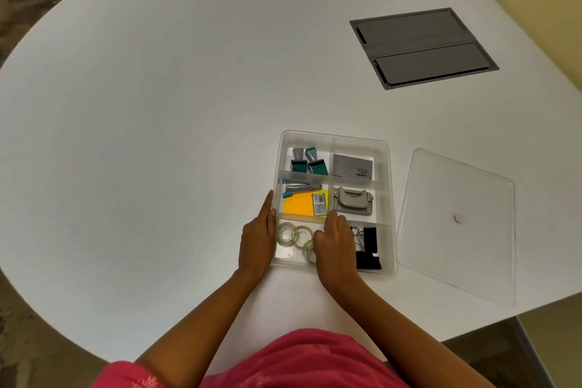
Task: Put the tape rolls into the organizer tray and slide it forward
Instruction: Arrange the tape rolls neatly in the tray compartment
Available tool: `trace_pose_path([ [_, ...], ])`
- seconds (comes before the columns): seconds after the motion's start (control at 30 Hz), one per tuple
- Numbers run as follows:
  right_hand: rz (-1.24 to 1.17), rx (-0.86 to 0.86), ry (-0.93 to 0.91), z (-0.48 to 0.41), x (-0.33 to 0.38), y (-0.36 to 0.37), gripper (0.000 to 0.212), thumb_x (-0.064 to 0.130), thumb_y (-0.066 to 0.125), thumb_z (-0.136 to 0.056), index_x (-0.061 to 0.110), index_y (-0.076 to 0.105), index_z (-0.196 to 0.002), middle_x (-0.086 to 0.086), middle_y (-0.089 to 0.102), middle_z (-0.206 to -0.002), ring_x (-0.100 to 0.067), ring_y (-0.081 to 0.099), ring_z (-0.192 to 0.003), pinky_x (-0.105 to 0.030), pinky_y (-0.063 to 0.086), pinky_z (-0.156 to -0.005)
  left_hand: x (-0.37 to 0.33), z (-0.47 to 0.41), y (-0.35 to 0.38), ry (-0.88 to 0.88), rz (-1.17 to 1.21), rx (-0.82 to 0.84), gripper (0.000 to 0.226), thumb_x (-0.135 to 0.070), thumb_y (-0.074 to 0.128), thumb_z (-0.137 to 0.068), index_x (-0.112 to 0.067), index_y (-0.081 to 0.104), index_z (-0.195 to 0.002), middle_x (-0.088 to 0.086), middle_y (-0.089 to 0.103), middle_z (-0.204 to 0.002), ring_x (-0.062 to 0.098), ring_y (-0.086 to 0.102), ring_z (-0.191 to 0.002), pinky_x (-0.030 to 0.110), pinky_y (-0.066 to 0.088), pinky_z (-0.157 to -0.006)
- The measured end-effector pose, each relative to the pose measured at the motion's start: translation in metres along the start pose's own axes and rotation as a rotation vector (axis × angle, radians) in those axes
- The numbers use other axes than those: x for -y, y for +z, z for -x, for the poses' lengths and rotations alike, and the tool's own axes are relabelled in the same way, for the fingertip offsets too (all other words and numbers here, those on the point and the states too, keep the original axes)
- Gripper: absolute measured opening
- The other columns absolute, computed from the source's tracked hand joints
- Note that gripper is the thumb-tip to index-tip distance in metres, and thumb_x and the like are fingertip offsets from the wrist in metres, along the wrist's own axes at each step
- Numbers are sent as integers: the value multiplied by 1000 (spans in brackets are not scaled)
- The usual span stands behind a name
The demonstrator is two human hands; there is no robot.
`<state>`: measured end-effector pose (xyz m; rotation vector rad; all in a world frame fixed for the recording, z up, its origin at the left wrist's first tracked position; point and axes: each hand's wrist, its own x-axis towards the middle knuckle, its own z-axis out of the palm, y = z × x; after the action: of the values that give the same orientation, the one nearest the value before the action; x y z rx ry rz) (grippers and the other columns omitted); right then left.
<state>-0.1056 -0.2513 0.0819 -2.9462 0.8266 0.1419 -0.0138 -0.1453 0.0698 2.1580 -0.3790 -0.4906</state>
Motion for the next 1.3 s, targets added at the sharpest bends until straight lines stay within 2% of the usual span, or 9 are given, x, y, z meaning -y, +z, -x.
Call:
trace_pose_path([
  [0.17,-18,7,-32,-11,3,3,35,13,94,-41,6,71,-67,-17,67,-93,-30,62,-84,-31,51,-62,3,-1,1,6,-2,6,47,-27,34,-99,-25,24,-144,10,66,-118,11,60,-89,22,46,-87],
  [0.3,-28,33,-38,-26,12,4,31,23,91,-51,6,70,-66,-19,66,-91,-32,62,-83,-33,50,-63,5,-3,3,-8,-10,6,46,-31,31,-99,-29,24,-144,10,68,-114,10,58,-83,22,45,-85],
  [0.47,-44,39,-114,-24,23,2,47,29,92,-40,5,64,-69,-15,61,-80,-30,58,-74,-32,47,-59,9,-4,5,-11,0,6,46,-32,31,-99,-32,24,-144,8,67,-116,9,59,-84,21,46,-85],
  [0.57,-24,34,-130,-18,30,4,46,18,94,-36,7,64,-70,-12,60,-80,-26,58,-74,-30,47,-58,12,-4,7,-20,6,5,46,-34,32,-99,-33,24,-144,5,66,-120,7,59,-87,23,47,-86],
  [0.73,40,-12,-40,-16,45,2,35,0,89,-42,5,65,-66,-15,64,-85,-26,62,-79,-32,50,-60,13,-4,7,-25,-22,1,46,-33,33,-98,-33,25,-144,5,67,-118,11,62,-85,26,49,-87],
  [0.87,71,15,3,-19,48,0,32,3,91,-42,7,64,-60,-13,65,-87,-24,62,-79,-30,50,-60,12,-4,6,-54,-18,10,46,-33,34,-98,-29,26,-143,6,63,-125,23,65,-102,35,49,-94],
  [0.97,63,12,-9,-21,42,0,40,11,94,-35,8,65,-62,-13,65,-84,-24,63,-76,-30,51,-58,13,-5,6,-55,-16,14,45,-33,35,-98,-33,26,-142,6,64,-124,23,65,-102,36,49,-94],
  [1.07,32,-6,-22,-17,37,0,46,8,94,-33,5,68,-71,-18,66,-86,-29,65,-78,-32,53,-59,15,-5,7,-56,-23,17,46,-32,36,-98,-32,25,-143,6,66,-120,21,66,-98,34,50,-92],
  [1.3,16,18,57,-16,40,-4,39,1,93,-29,2,63,-55,-22,65,-85,-33,64,-77,-36,53,-59,15,-4,6,-65,-16,31,46,-36,33,-98,-33,25,-143,3,63,-126,22,64,-104,36,50,-93],
])
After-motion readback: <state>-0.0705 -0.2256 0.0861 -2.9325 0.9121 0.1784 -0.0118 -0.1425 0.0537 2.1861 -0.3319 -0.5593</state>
